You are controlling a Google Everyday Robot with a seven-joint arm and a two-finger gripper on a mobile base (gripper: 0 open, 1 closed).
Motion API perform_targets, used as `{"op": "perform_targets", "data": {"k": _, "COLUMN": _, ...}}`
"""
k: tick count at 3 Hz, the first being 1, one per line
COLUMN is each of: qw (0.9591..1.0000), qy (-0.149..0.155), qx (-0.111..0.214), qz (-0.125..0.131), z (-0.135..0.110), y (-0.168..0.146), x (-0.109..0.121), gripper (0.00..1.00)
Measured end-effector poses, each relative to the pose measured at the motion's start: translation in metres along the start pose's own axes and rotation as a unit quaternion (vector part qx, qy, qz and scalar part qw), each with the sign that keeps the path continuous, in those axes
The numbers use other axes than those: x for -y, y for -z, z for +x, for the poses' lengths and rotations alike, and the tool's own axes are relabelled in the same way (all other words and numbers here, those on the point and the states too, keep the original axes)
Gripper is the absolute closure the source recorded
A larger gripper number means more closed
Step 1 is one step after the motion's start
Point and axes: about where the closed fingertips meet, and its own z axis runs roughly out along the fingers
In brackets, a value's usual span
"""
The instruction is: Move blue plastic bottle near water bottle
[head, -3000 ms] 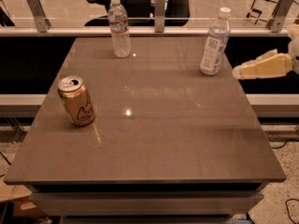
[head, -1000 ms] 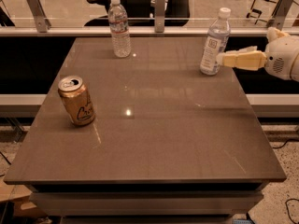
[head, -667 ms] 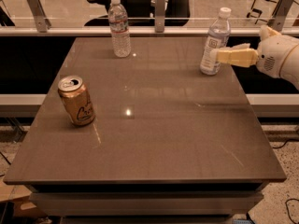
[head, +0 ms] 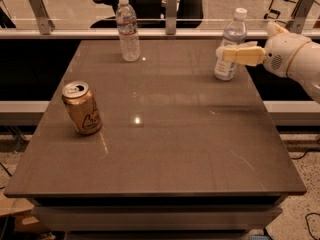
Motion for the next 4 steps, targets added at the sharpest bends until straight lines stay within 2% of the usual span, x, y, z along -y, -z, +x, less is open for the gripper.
{"op": "perform_targets", "data": {"k": 4, "qw": 0.9981, "qy": -0.038, "qx": -0.024, "qz": -0.042, "z": 0.019, "y": -0.048, "x": -0.002, "gripper": 0.0}}
